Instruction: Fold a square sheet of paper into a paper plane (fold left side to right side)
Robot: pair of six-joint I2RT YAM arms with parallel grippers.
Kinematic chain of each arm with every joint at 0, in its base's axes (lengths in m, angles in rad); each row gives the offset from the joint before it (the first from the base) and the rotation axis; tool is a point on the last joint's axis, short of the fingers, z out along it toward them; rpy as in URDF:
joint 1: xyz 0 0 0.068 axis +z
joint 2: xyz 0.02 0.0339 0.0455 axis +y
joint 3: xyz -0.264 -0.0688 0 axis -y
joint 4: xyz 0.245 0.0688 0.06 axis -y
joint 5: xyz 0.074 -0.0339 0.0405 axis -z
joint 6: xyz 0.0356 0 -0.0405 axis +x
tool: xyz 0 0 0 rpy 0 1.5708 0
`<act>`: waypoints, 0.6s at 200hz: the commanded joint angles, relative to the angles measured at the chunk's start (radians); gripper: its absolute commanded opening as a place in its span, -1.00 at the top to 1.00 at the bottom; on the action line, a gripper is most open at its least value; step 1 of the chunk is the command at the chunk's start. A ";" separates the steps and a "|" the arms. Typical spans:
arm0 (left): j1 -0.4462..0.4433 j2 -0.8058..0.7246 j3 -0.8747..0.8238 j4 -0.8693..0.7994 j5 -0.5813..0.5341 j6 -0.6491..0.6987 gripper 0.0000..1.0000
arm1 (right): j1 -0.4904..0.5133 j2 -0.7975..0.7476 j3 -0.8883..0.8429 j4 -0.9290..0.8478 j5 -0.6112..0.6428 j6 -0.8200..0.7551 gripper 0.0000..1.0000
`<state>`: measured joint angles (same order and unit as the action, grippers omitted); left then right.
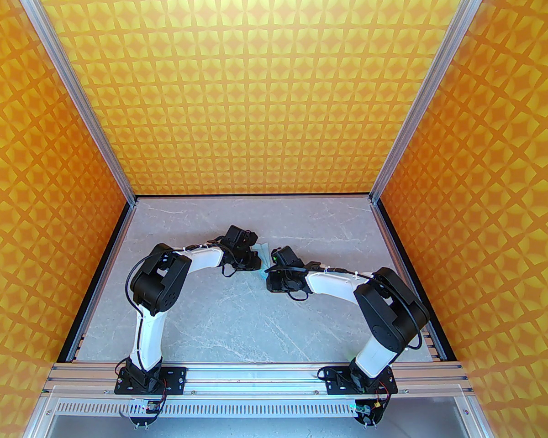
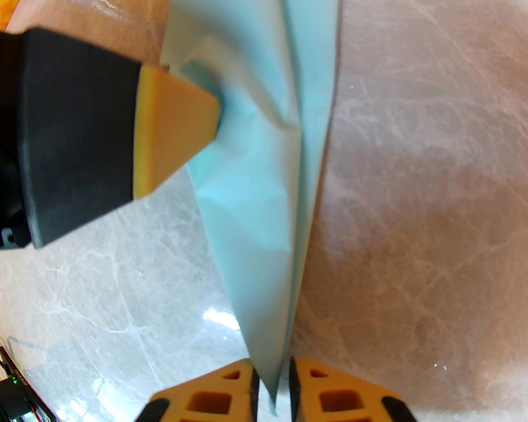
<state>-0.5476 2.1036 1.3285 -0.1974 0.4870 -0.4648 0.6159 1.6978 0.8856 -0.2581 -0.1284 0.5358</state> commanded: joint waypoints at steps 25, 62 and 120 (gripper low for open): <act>0.009 0.002 0.043 -0.023 0.012 0.035 0.85 | 0.005 -0.004 -0.009 -0.038 0.038 -0.039 0.61; 0.008 0.006 0.059 -0.040 0.011 0.041 0.84 | 0.005 -0.023 -0.029 -0.027 0.043 -0.073 0.58; 0.006 0.013 0.076 -0.059 0.012 0.055 0.83 | 0.007 -0.014 -0.025 -0.021 0.052 -0.132 0.74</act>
<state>-0.5476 2.1036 1.3682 -0.2276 0.4870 -0.4389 0.6159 1.6939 0.8692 -0.2726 -0.1036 0.4435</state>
